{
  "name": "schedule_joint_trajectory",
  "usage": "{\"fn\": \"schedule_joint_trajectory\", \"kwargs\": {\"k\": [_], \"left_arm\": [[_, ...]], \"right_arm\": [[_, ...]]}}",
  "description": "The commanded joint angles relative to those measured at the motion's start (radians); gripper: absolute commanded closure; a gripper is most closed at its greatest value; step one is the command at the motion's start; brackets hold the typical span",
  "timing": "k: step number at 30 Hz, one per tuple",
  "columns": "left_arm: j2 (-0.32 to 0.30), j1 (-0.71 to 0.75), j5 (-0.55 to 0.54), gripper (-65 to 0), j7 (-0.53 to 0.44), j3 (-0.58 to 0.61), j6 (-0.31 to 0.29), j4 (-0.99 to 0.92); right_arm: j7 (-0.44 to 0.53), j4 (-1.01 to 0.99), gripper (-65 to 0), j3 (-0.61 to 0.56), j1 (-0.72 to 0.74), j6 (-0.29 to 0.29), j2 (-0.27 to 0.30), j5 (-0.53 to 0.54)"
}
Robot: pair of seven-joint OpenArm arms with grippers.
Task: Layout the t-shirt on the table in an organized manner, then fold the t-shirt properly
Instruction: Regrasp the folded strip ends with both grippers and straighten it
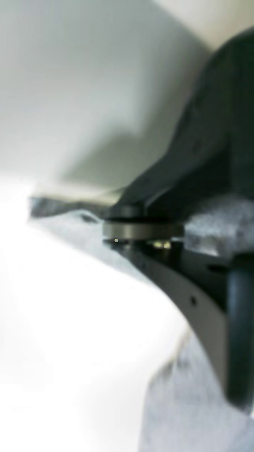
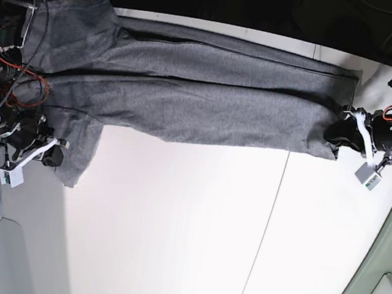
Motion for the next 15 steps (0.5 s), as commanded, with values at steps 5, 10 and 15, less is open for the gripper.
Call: {"fn": "schedule_joint_trajectory", "kwargs": {"k": [5,10,15], "left_arm": [[-0.055,-0.012,-0.109,0.0,0.070,-0.010,-0.009,0.075],[-0.068,-0.011,-0.123,0.0,0.093,-0.010,-0.009,0.081],[-0.073,-0.011,-0.181,0.0,0.153,-0.010,-0.009,0.081]], "right_arm": [[-0.129,0.294,0.0,0.115,-0.179,0.010,0.058,0.160],[-0.140,0.507,0.0,0.207,-0.400,0.010,0.073,0.264],[-0.140,0.690,0.0,0.274,-0.581,0.011,0.073,0.299]]}}
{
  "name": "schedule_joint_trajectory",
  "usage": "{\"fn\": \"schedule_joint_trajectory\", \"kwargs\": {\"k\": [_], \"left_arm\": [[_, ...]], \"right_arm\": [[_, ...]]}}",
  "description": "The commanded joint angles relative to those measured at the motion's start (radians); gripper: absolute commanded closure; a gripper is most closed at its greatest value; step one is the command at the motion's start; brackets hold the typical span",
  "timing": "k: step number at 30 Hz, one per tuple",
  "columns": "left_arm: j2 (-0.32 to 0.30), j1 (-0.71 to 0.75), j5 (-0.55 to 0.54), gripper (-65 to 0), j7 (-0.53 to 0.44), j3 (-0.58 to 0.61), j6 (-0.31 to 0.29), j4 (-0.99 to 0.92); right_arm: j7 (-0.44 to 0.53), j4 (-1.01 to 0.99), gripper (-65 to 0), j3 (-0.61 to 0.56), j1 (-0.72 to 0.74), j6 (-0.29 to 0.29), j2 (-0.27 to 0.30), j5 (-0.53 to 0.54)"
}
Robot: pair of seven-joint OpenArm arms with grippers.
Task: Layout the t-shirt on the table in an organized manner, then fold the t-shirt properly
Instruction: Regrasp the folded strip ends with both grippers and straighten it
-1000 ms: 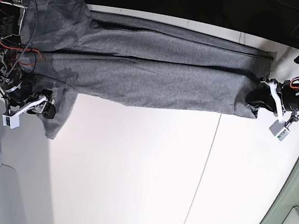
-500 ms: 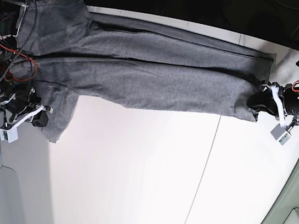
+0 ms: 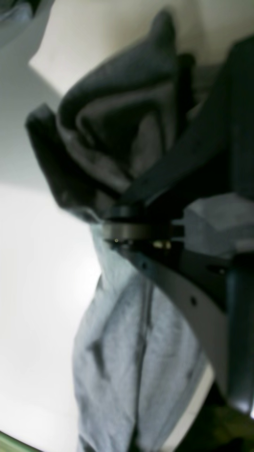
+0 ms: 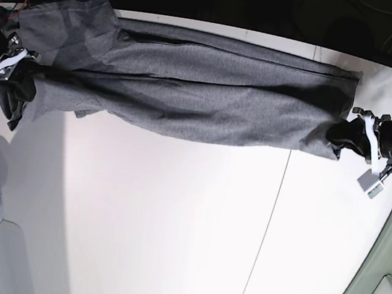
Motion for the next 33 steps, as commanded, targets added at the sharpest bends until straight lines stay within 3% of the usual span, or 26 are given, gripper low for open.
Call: {"fn": "schedule_joint_trajectory", "kwargs": {"k": [1,6,11,14,16,21,25,28,30,33], "left_arm": [[-0.025,-0.013,-0.035,0.0,0.011,-0.009,-0.009,0.013],[-0.024,0.004,-0.114,-6.9,0.108,-0.009,-0.009,0.013],[-0.024,0.020,-0.115,-9.6,0.107,-0.009,-0.009,0.013],[-0.024,0.023,-0.098,-25.4,0.106,-0.009,-0.009,0.013],[-0.025,0.034,-0.076,-33.3,0.095,-0.010,-0.009,0.013],[-0.029,0.086,-0.024,-34.0,0.046,-0.072,-0.009,0.013],[-0.019,0.144,-0.022,-34.0,0.008,-0.238,-0.009,0.013],[0.021,0.172,-0.027,-34.0,-0.025,-0.367,-0.009,0.013],[0.053,0.175,-0.025,-34.0,-0.030,-0.402,-0.009,0.013],[0.104,0.183,-0.007,-34.0,-0.032,-0.400,-0.009,0.012]], "right_arm": [[0.022,0.040,0.0,0.016,-0.021,0.008,0.019,0.019],[0.022,0.064,0.0,0.022,-0.140,0.008,0.008,0.018],[0.022,0.053,-2.1,0.022,-0.178,0.008,-0.017,0.003],[0.023,0.054,-28.6,0.022,-0.176,0.007,-0.023,-0.018],[0.022,0.057,-33.0,0.023,-0.174,0.007,-0.023,-0.018],[0.020,0.096,-32.9,0.061,-0.171,0.007,-0.023,-0.003],[0.015,0.169,-32.9,0.130,-0.171,0.007,-0.023,0.026],[0.019,0.198,-32.6,0.146,-0.155,0.007,-0.023,0.034],[0.023,0.192,-25.0,0.134,-0.140,0.007,-0.023,0.033],[0.045,0.173,0.0,0.088,-0.138,0.007,-0.026,0.026]]}}
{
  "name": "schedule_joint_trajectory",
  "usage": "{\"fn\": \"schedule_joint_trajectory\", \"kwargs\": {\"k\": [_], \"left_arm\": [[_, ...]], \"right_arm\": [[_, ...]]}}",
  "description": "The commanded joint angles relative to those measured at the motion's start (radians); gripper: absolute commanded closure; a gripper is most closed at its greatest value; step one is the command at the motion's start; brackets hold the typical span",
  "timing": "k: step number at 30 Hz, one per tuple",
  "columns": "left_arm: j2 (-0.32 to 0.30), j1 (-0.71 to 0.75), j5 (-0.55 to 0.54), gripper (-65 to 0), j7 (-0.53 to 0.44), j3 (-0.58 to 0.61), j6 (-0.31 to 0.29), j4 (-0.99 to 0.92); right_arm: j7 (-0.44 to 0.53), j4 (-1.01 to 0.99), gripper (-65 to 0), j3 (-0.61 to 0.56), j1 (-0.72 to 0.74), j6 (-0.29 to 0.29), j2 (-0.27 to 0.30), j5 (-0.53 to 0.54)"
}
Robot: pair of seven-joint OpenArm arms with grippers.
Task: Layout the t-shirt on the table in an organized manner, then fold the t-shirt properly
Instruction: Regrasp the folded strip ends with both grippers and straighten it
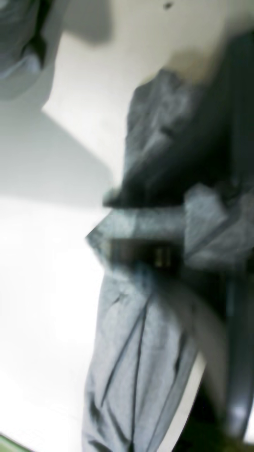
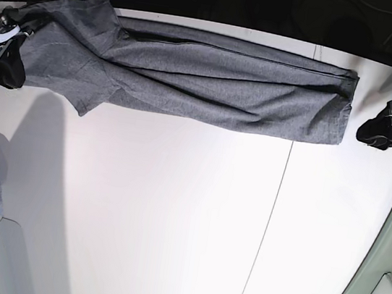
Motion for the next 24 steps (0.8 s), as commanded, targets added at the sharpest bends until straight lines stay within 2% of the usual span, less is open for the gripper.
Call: {"fn": "schedule_joint_trajectory", "kwargs": {"k": [1,4,6,12,14,24], "left_arm": [[0.000,0.001,-0.011,-34.0,-0.014,-0.008,-0.009,0.012],[0.059,0.000,0.022,-37.6,-0.022,-0.008,-0.009,0.012],[0.089,0.000,0.085,-38.3,-0.053,-0.008,0.000,0.012],[0.132,0.001,0.317,-38.3,-0.144,-0.008,0.118,0.008],[0.135,0.001,0.365,-38.3,-0.167,-0.008,0.134,-0.010],[0.118,-0.003,0.264,-38.3,-0.160,-0.012,0.139,-0.071]], "right_arm": [[0.018,0.003,0.0,-0.016,0.000,0.004,0.013,-0.002],[0.027,-0.035,0.0,-0.098,0.000,0.004,0.013,-0.062],[0.039,-0.074,0.0,-0.147,0.000,0.004,0.013,-0.103],[0.081,-0.146,0.0,-0.196,0.000,0.003,0.013,-0.116],[0.086,-0.146,0.0,-0.196,0.001,0.004,0.013,-0.116],[0.074,-0.146,0.0,-0.196,0.033,0.004,0.014,-0.139]]}}
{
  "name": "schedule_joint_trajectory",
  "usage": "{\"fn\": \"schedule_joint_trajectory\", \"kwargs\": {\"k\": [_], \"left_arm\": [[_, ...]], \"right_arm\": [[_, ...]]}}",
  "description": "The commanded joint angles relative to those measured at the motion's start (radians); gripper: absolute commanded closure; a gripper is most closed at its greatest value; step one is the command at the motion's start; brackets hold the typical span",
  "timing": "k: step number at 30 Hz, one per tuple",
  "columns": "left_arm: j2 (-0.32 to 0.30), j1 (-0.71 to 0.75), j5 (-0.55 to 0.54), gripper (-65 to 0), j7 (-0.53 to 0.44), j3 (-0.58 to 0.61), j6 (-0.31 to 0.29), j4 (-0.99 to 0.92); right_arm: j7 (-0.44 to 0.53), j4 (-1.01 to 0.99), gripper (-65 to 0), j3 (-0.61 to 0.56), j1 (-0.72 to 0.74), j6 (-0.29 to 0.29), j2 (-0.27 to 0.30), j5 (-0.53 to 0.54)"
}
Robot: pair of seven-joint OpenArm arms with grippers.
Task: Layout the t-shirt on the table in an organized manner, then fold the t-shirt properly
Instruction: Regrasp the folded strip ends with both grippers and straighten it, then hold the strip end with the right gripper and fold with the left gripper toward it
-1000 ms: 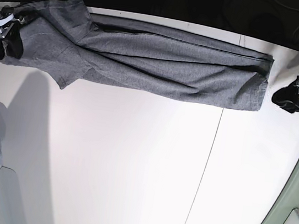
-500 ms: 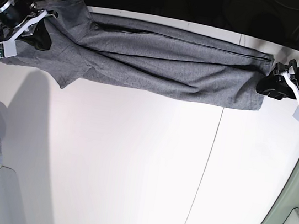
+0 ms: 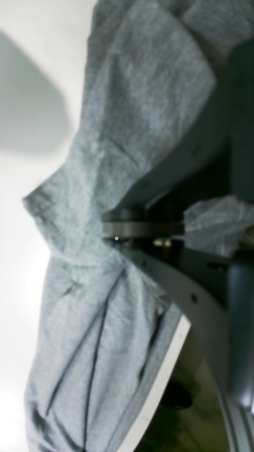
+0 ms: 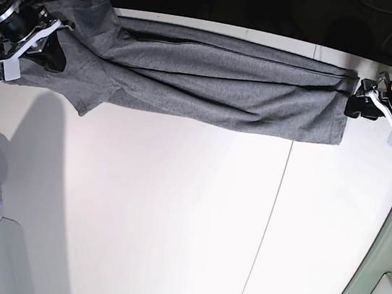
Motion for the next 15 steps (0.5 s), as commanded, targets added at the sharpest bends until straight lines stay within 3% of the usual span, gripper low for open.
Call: {"fn": "schedule_joint_trajectory", "kwargs": {"k": [1,6,11,15], "left_arm": [[-0.034,-0.005,-0.030,-38.3,-0.010,-0.018,-0.005,0.015],[-0.072,-0.005,-0.154,-38.3,0.060,-0.080,-0.058,0.015],[-0.091,-0.005,-0.299,-38.3,0.142,-0.075,-0.152,0.015],[-0.087,-0.003,-0.262,-38.3,0.128,0.003,-0.152,0.015]], "right_arm": [[0.014,0.014,0.0,0.005,0.000,0.003,0.014,0.002],[0.015,0.014,0.0,0.005,0.000,0.003,0.013,0.002],[0.014,0.014,0.0,0.005,-0.001,0.003,0.013,0.004],[0.015,0.014,0.0,0.005,-0.002,0.003,0.013,0.004]]}}
